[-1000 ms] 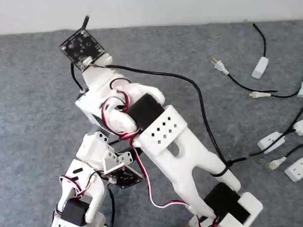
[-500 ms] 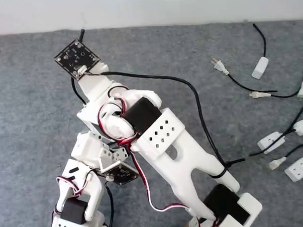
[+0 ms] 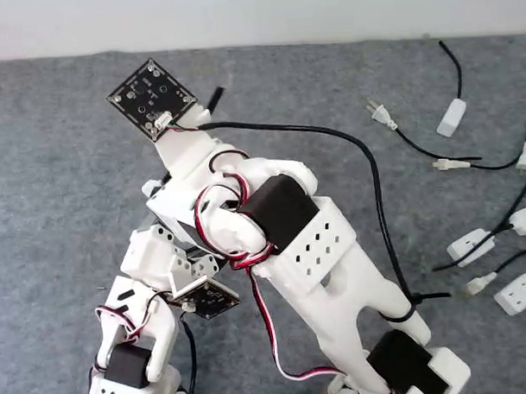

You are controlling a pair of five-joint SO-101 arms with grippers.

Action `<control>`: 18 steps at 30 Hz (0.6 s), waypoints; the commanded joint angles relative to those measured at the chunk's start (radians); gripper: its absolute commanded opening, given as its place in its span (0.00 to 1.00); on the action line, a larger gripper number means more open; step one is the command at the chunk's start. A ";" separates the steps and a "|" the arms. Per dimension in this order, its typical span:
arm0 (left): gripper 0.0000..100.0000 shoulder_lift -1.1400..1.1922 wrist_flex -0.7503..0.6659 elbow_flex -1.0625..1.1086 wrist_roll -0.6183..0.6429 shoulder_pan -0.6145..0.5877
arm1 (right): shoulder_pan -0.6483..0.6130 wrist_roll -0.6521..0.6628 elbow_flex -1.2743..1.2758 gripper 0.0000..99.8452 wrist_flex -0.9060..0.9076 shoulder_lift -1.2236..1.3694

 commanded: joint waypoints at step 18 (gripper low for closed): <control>0.40 -0.014 -0.026 -0.010 0.008 -0.023 | 0.016 -0.006 -0.031 0.01 0.062 -0.045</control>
